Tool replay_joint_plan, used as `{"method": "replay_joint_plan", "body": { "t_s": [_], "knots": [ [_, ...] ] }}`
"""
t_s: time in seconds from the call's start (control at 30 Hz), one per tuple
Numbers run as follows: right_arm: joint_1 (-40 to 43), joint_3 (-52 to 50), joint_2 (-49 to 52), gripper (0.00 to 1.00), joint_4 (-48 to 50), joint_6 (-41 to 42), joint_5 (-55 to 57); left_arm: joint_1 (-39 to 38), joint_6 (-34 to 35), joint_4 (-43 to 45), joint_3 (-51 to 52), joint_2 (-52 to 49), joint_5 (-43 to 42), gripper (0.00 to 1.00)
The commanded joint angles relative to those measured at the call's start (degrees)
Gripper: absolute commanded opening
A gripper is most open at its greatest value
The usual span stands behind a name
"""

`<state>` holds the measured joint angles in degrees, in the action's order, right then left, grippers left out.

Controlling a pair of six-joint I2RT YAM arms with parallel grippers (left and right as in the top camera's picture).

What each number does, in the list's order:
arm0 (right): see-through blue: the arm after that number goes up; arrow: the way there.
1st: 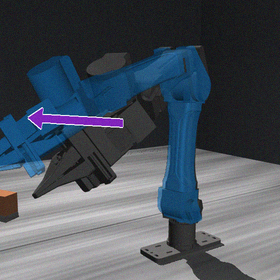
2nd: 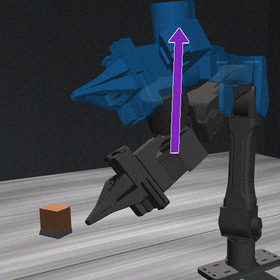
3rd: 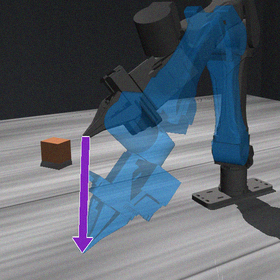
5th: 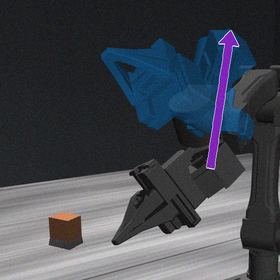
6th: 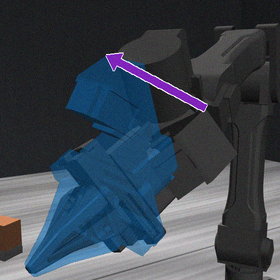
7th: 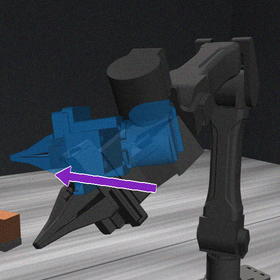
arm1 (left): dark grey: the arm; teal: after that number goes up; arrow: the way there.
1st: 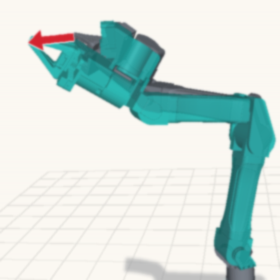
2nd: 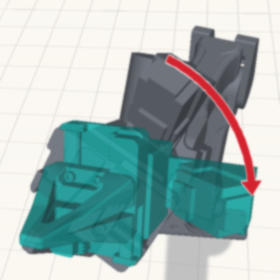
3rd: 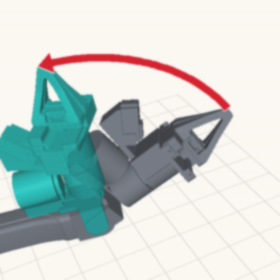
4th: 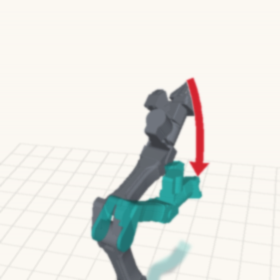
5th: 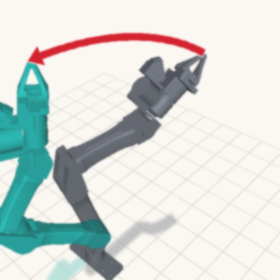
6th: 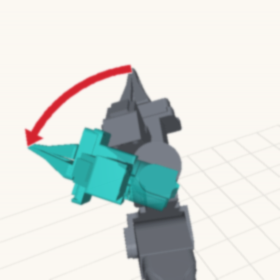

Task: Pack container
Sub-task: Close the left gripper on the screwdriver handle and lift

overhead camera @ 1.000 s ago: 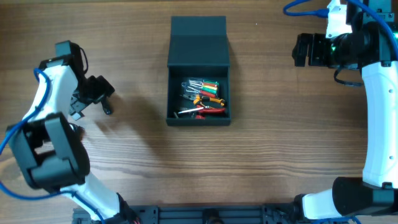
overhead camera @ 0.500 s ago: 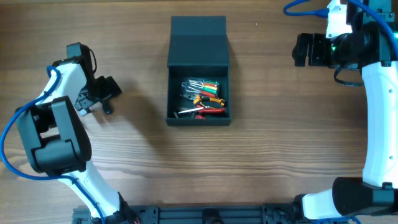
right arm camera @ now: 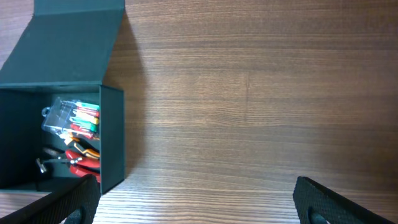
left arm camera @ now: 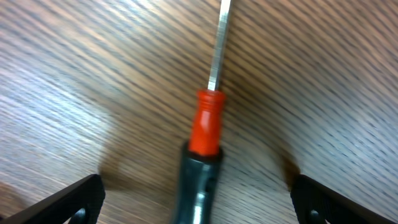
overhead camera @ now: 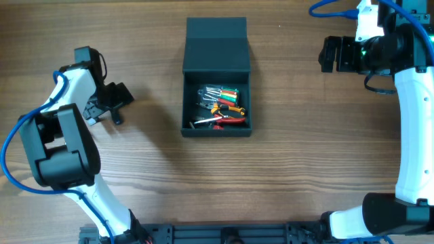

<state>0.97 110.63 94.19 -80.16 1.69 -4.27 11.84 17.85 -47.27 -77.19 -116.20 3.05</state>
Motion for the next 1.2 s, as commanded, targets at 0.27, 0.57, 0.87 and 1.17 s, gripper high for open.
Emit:
{"method": "replay_joint_plan", "body": {
  "t_s": [0.27,0.57,0.87,1.17],
  "knots": [
    [0.09,-0.5,0.55,1.0,-1.16,-1.53,-0.26,-3.58,-0.22,-0.46,0.48,-0.83,-0.98,1.0],
    [0.09,-0.5,0.55,1.0,-1.99,-1.68,-0.09,-3.58,0.61,-0.98,0.96,-0.83,-1.09,1.0],
    [0.09,-0.5,0.55,1.0,-2.12,-1.7,-0.07,-3.58,0.59,0.37,4.02,-0.83,-1.11,0.95],
    [0.09,-0.5,0.55,1.0,-2.58,-1.68,-0.07,-3.58,0.59,0.37,4.0,-0.81,-3.72,0.48]
  ]
}}
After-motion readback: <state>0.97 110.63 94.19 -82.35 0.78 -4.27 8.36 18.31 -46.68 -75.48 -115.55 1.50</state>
